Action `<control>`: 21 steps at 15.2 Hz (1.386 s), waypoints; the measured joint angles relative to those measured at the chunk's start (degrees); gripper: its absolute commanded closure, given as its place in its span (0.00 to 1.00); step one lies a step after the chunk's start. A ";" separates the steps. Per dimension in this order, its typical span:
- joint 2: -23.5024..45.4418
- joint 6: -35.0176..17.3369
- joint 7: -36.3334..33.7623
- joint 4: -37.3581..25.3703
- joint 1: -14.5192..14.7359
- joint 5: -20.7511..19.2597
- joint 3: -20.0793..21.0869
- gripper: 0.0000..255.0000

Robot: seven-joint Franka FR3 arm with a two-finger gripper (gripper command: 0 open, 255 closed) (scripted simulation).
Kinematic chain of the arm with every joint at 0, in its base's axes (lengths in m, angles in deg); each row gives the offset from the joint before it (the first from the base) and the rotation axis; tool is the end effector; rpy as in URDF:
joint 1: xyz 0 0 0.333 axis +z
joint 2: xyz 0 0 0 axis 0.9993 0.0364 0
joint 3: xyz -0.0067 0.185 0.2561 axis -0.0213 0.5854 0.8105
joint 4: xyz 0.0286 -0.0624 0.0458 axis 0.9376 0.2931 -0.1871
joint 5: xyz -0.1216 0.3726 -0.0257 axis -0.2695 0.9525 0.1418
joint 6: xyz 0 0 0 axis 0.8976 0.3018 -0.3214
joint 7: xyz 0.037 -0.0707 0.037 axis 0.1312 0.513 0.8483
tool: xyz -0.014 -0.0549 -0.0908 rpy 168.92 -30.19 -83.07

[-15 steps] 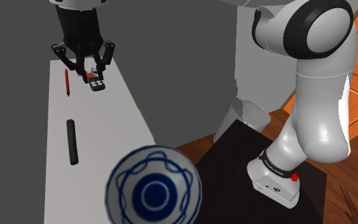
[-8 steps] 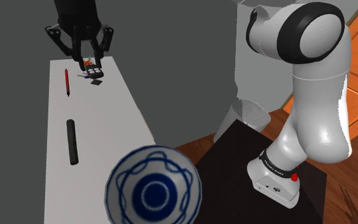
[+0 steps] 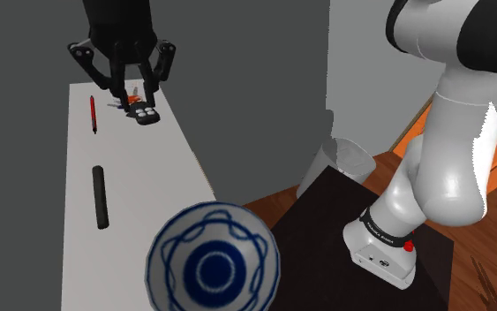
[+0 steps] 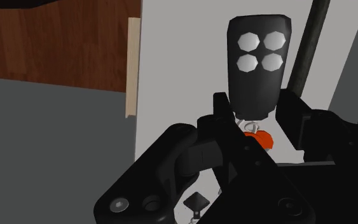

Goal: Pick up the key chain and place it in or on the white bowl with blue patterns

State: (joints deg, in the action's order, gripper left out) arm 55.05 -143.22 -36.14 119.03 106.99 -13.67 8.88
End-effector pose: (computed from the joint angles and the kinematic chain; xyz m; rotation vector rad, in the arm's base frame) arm 0.4869 0.4202 0.5882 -3.1031 0.2730 0.0769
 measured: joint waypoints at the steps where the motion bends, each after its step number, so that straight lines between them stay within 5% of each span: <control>1: -1.48 -0.75 -0.76 2.10 0.14 0.57 0.38 1.00; 14: -20.37 -6.82 -10.05 24.44 3.43 9.46 5.55 1.00; 21: -26.06 -7.21 -15.59 29.09 6.42 12.86 8.62 1.00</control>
State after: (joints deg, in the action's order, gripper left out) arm 28.99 -150.43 -51.72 148.12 113.41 -0.81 17.50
